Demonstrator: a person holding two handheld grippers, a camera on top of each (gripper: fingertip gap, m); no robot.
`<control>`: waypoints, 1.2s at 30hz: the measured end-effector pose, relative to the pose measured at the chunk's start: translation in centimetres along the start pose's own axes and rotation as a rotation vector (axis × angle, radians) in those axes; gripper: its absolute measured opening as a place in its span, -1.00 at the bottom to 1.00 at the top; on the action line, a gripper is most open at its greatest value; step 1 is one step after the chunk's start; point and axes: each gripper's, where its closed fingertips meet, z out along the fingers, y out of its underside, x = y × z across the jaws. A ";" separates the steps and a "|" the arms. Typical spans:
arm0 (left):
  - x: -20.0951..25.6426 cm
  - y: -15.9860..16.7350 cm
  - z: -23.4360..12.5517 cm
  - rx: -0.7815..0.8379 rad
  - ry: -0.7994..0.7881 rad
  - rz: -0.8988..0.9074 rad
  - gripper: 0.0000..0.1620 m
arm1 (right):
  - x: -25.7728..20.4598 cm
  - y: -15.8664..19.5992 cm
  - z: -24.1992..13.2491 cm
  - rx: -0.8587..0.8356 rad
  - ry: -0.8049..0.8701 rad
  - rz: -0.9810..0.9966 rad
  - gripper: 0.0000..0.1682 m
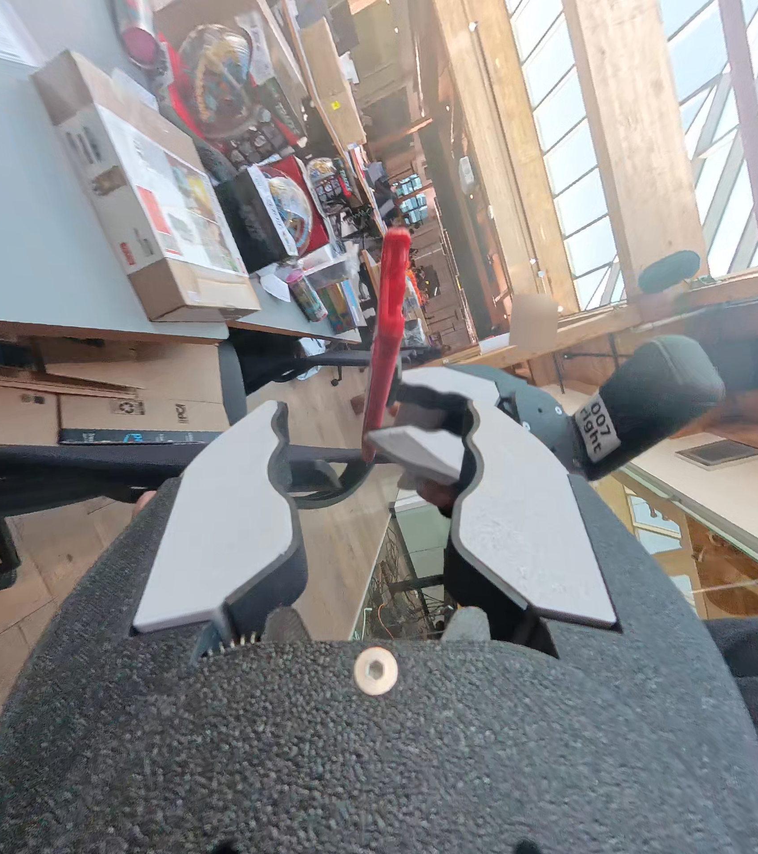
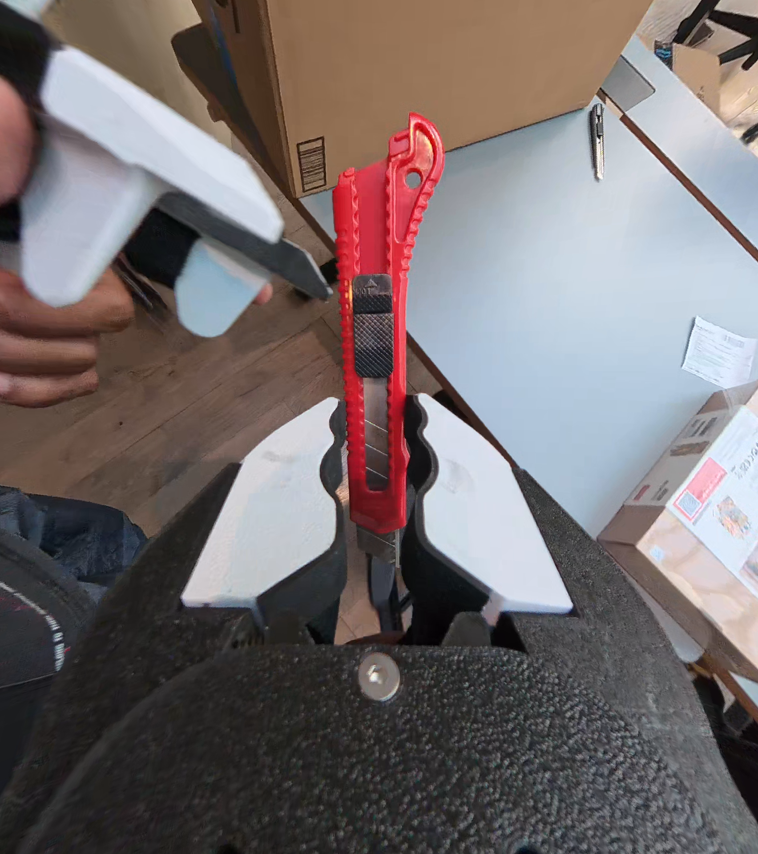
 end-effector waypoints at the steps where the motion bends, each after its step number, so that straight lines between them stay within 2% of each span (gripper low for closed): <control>1: 1.3 1.0 1.3 -0.020 0.016 0.009 -0.14 | -0.7 0.9 -1.7 0.002 0.011 0.003 -0.72; 4: 4.4 4.7 5.4 -0.108 0.060 0.029 -0.24 | -1.3 4.1 -6.3 0.006 0.063 0.015 -0.72; 7: 7.0 8.7 10.0 -0.176 0.134 0.021 -0.61 | -0.3 8.1 -10.5 0.022 0.122 0.064 -0.72; 9: 7.8 11.6 13.8 -0.223 0.128 0.026 -0.86 | 1.3 11.4 -13.5 0.034 0.169 0.115 -0.72; 13: 9.6 18.1 23.5 -0.349 0.146 0.048 -0.87 | 5.9 19.5 -20.5 0.085 0.267 0.256 -0.70; 14: 9.9 19.7 26.2 -0.361 0.142 0.060 -0.88 | 7.3 22.1 -22.6 0.077 0.300 0.283 -0.62; 18: 10.8 25.5 37.4 -0.383 0.133 0.010 -0.87 | 12.4 34.6 -31.4 0.001 0.404 0.361 -0.46; 20: 11.5 28.5 42.9 -0.430 0.132 -0.021 -0.88 | 14.7 41.2 -35.5 -0.034 0.459 0.399 -0.46; 23: 12.7 32.5 50.3 -0.524 0.126 0.031 -0.88 | 18.7 50.6 -40.6 -0.133 0.566 0.415 -0.38; 25: 12.8 34.6 55.0 -0.587 0.128 0.068 -0.88 | 22.0 55.2 -43.6 -0.190 0.657 0.367 -0.32; 28: 11.5 36.7 61.6 -0.661 0.123 0.083 -0.88 | 27.9 60.2 -47.0 -0.276 0.771 0.294 -0.21; 31: 9.4 37.8 67.4 -0.715 0.102 0.091 -0.87 | 34.4 63.0 -49.4 -0.319 0.842 0.252 -0.20; 33: 7.4 38.0 70.9 -0.729 0.083 0.116 -0.88 | 38.9 64.5 -50.5 -0.338 0.863 0.231 -0.21; 36: 4.0 38.1 75.4 -0.733 0.059 0.047 -0.87 | 46.0 67.2 -50.9 -0.391 0.837 0.162 -0.19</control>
